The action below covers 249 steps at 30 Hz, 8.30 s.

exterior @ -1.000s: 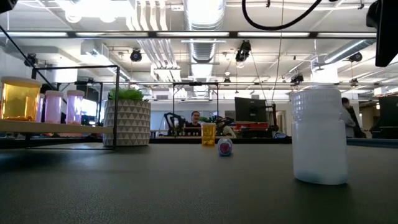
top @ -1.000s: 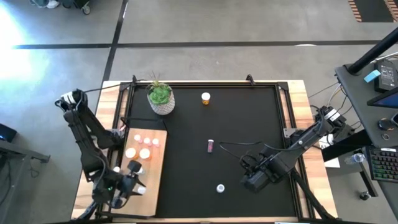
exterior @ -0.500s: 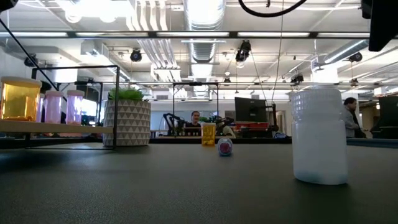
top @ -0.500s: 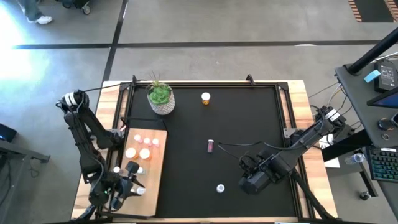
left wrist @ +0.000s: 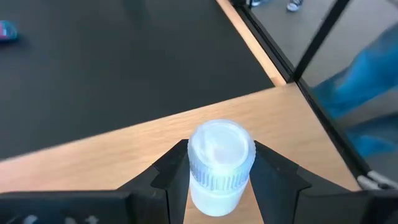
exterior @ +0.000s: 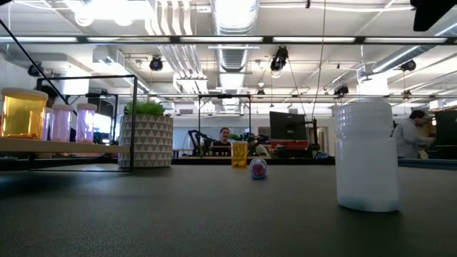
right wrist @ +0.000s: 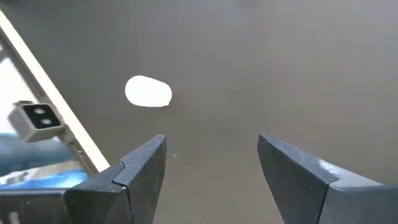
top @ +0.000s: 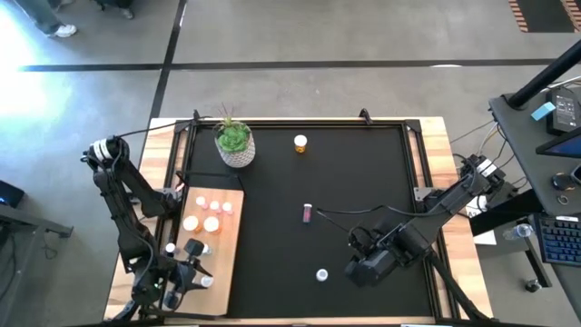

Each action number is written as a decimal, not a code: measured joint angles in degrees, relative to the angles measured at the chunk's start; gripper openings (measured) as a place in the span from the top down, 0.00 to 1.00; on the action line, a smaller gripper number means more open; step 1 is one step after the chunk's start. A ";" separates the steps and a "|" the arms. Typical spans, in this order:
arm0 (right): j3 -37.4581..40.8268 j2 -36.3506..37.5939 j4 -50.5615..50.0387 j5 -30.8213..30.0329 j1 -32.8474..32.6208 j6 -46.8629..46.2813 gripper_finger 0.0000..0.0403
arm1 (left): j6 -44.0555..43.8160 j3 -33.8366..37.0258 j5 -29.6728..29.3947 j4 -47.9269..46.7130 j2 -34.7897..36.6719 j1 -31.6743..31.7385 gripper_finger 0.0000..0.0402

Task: Pick and place medicine bottles onto shelf by color
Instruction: Put the right white pill bottle on the shelf aligned with the other white pill bottle, then put the white plastic pill bottle on the shelf aligned with the other white pill bottles

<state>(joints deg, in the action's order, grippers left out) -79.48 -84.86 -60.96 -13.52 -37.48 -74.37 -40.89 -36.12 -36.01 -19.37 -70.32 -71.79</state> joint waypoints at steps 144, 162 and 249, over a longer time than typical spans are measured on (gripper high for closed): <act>26.19 -14.64 64.13 -19.50 -5.64 40.36 0.45 | 15.78 -24.55 -1.94 21.91 -16.90 32.96 0.46; 31.38 -14.69 77.04 -19.52 -1.49 41.88 0.67 | 15.78 -24.55 -1.95 21.91 -16.90 33.59 0.46; 22.15 -4.99 37.68 -15.09 1.45 25.51 0.39 | 16.05 -22.22 0.37 33.06 -35.30 43.96 0.46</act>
<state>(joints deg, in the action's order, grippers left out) -57.33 -89.84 -23.28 -28.61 -36.03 -48.86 -24.84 -58.33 -35.64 13.69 -105.61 -27.83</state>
